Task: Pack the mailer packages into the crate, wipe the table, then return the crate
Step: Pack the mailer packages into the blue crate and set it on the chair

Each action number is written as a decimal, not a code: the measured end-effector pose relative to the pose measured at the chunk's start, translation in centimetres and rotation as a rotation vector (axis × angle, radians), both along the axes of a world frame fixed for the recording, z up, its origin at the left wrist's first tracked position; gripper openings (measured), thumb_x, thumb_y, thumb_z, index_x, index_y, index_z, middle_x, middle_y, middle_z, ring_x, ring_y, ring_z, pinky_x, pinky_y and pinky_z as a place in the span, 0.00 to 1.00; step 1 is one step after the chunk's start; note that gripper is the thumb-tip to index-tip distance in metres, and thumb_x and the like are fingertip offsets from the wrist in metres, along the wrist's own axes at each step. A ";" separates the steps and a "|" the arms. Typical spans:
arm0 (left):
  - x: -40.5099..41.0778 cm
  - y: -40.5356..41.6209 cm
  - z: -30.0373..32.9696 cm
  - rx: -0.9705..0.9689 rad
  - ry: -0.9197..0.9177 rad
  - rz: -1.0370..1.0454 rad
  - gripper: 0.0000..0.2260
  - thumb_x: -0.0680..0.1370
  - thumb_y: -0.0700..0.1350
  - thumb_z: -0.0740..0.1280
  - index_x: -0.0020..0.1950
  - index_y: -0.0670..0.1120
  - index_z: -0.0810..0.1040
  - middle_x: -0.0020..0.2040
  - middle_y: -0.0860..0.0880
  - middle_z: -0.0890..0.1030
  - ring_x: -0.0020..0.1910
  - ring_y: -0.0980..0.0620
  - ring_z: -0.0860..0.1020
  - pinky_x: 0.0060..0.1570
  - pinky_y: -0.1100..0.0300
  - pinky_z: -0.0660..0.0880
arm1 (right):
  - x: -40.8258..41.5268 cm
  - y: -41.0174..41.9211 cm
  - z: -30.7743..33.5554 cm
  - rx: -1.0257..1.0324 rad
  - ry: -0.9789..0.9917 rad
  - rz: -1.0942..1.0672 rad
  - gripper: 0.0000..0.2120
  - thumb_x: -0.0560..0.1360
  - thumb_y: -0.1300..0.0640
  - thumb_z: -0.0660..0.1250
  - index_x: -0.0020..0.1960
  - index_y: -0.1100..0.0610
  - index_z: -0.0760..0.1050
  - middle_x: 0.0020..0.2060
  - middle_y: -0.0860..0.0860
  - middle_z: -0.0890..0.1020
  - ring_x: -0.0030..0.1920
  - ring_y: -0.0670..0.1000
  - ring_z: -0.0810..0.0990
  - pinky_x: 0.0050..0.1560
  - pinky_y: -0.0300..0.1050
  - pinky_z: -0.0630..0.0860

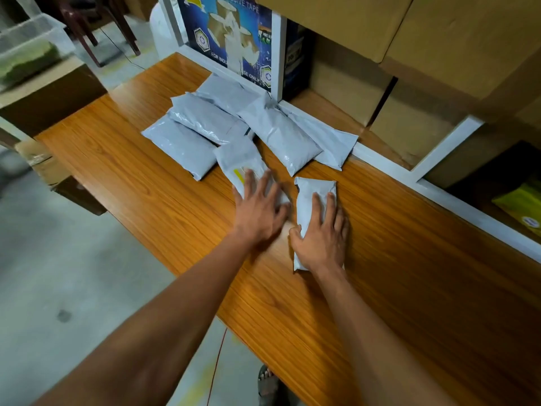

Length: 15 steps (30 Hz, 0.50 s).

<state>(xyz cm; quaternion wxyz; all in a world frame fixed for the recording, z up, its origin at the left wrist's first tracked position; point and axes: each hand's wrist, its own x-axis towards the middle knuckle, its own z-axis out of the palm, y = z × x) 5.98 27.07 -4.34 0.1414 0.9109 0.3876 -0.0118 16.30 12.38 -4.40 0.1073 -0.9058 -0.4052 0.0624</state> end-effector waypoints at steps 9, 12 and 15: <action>-2.9 -4.5 0.1 0.085 -0.081 0.144 0.31 0.82 0.69 0.53 0.80 0.53 0.63 0.84 0.43 0.57 0.85 0.37 0.49 0.79 0.28 0.46 | 0.5 -0.2 -0.2 -0.016 -0.017 0.002 0.38 0.77 0.37 0.68 0.79 0.53 0.59 0.82 0.62 0.55 0.80 0.68 0.56 0.78 0.68 0.60; -1.2 -2.4 -1.0 0.029 -0.012 0.182 0.36 0.81 0.73 0.47 0.86 0.60 0.47 0.87 0.46 0.42 0.85 0.35 0.38 0.80 0.31 0.41 | 0.9 0.4 -0.3 -0.037 -0.005 0.035 0.42 0.80 0.33 0.62 0.85 0.43 0.46 0.85 0.59 0.43 0.82 0.70 0.50 0.80 0.68 0.54; 0.0 -2.0 -0.9 0.033 0.022 0.165 0.34 0.83 0.68 0.48 0.87 0.57 0.47 0.88 0.43 0.46 0.84 0.32 0.39 0.82 0.33 0.48 | 1.3 0.5 -0.2 -0.069 -0.020 0.084 0.38 0.81 0.37 0.60 0.85 0.40 0.46 0.86 0.55 0.44 0.83 0.68 0.48 0.80 0.68 0.56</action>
